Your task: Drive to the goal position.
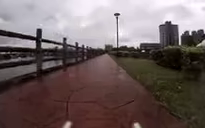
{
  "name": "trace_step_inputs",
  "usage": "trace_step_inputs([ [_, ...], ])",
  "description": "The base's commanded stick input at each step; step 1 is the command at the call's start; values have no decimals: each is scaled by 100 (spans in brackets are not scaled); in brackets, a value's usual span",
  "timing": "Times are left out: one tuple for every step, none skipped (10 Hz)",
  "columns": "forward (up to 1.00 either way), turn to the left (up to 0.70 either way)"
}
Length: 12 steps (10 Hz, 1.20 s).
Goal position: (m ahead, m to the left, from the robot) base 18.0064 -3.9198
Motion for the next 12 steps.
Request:
trace_step_inputs([
  [50,0],
  [50,0],
  [50,0],
  [50,0],
  [50,0],
  [50,0],
  [50,0],
  [50,0],
  [50,0],
  [50,0],
  [50,0],
  [50,0],
])
